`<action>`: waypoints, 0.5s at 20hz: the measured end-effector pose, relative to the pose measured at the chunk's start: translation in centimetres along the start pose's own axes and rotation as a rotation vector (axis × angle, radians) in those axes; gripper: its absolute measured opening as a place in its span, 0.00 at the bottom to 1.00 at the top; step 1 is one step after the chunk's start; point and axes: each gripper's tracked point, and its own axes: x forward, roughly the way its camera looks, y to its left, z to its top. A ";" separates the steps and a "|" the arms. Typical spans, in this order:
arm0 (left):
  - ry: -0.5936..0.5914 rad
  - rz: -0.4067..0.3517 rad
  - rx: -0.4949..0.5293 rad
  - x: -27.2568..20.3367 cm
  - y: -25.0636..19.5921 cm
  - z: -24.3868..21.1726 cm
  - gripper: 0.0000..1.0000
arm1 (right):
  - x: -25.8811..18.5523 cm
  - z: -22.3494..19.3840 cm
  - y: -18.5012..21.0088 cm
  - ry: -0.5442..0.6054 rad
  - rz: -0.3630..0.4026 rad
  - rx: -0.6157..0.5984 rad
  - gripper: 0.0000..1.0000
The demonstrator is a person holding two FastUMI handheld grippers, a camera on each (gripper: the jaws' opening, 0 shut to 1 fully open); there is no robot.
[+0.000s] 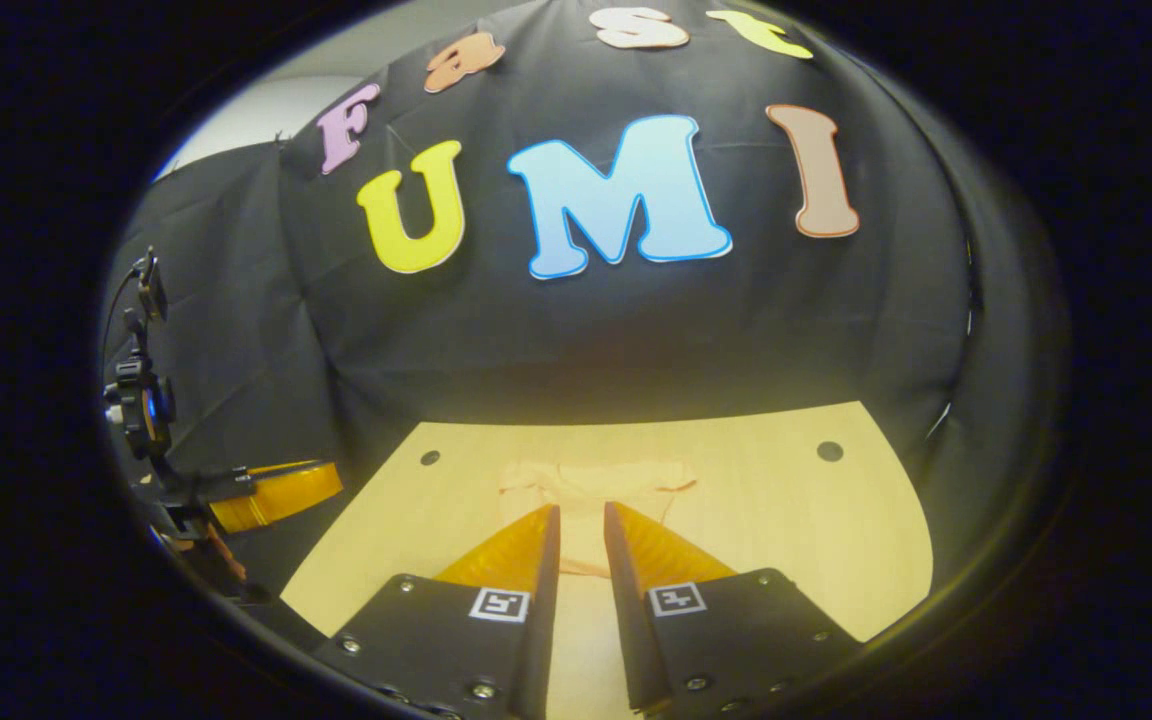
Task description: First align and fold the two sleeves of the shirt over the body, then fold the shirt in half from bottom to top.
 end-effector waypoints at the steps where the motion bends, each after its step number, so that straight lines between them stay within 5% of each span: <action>1: -0.012 0.003 0.006 -1.0 -0.1 -0.1 0.37 | -0.6 -0.3 0.6 -0.008 0.006 0.000 0.29; 10: -0.072 -0.032 0.055 -4.0 -0.9 1.2 0.37 | -3.8 0.5 1.8 -0.110 -0.041 0.018 0.29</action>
